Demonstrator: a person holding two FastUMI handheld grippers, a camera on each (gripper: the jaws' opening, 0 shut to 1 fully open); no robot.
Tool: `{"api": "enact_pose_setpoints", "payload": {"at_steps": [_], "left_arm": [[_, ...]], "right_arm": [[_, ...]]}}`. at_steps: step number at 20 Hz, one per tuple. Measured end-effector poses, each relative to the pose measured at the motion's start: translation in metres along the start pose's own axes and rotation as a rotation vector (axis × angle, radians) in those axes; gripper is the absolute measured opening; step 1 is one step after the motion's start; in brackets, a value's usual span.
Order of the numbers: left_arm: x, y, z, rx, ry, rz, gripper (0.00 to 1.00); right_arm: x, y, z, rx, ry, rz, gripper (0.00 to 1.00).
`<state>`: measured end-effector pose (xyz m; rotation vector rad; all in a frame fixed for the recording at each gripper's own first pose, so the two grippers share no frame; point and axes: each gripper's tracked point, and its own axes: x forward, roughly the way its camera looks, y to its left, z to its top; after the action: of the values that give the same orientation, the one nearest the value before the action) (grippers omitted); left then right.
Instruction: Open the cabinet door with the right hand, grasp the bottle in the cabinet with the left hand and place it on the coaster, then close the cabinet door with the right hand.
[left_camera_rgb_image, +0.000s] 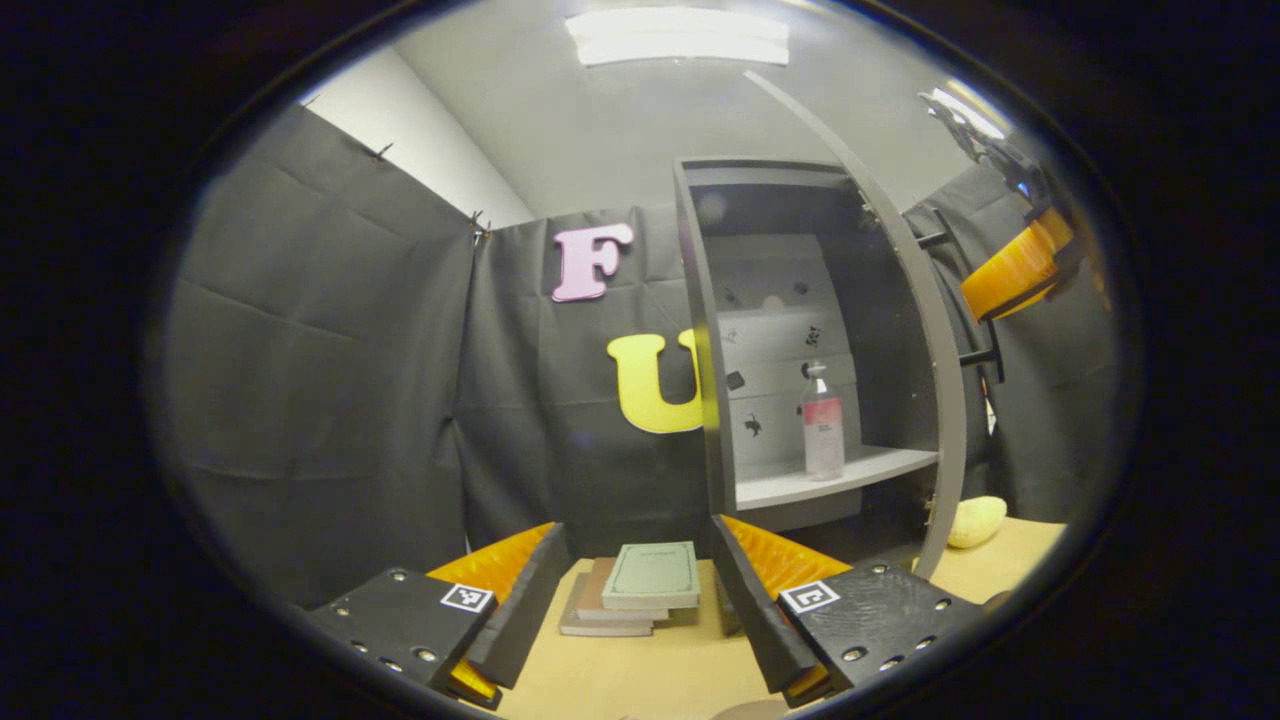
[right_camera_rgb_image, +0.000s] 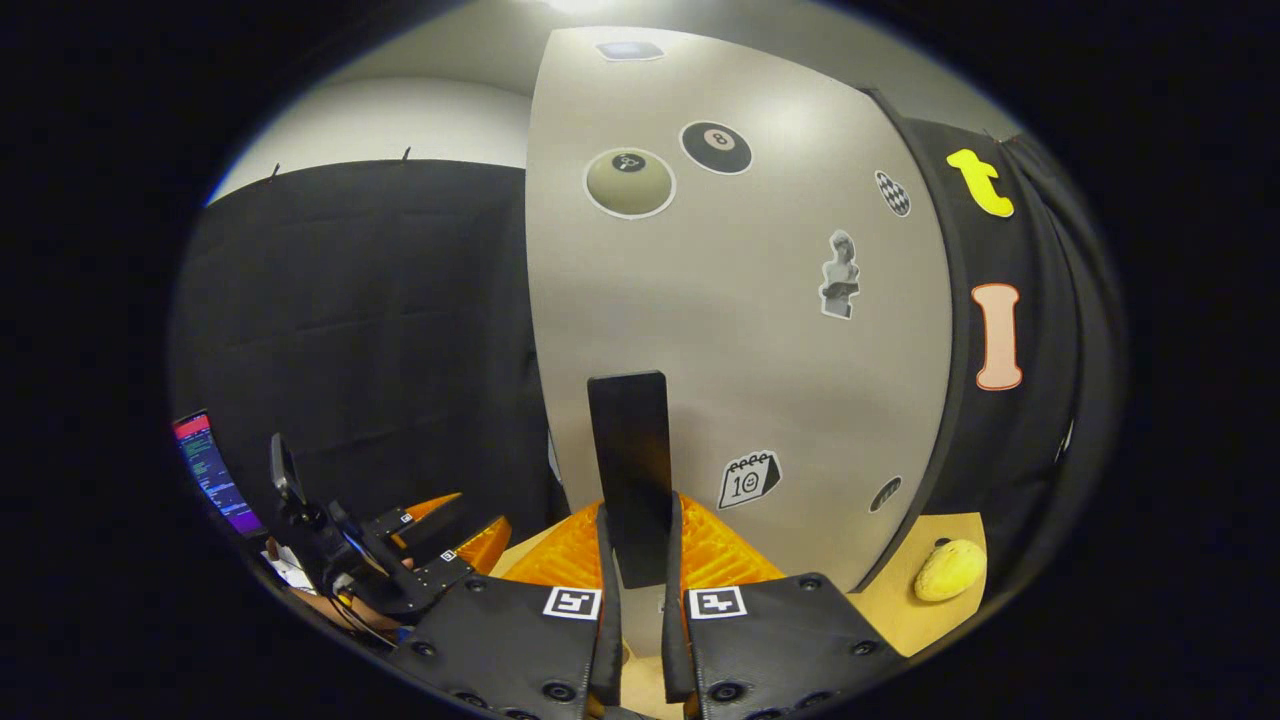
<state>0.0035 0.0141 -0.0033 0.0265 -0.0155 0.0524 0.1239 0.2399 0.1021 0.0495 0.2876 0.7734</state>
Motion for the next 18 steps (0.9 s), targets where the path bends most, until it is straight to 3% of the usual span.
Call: {"api": "enact_pose_setpoints", "payload": {"at_steps": [14, 17, 18], "left_arm": [[-0.01, -0.113, 0.017, -0.002, -0.006, -0.104, 0.87], [-0.011, -0.138, 0.016, -0.005, -0.006, -0.12, 0.87], [-0.012, -0.146, 0.017, -0.007, -0.006, -0.125, 0.87]], "right_arm": [[-0.034, -0.024, -0.007, 0.02, -0.009, 0.081, 0.17], [-0.039, -0.026, -0.008, 0.063, -0.014, 0.093, 0.14], [-0.042, -0.027, -0.008, 0.077, -0.016, 0.096, 0.17]]}}
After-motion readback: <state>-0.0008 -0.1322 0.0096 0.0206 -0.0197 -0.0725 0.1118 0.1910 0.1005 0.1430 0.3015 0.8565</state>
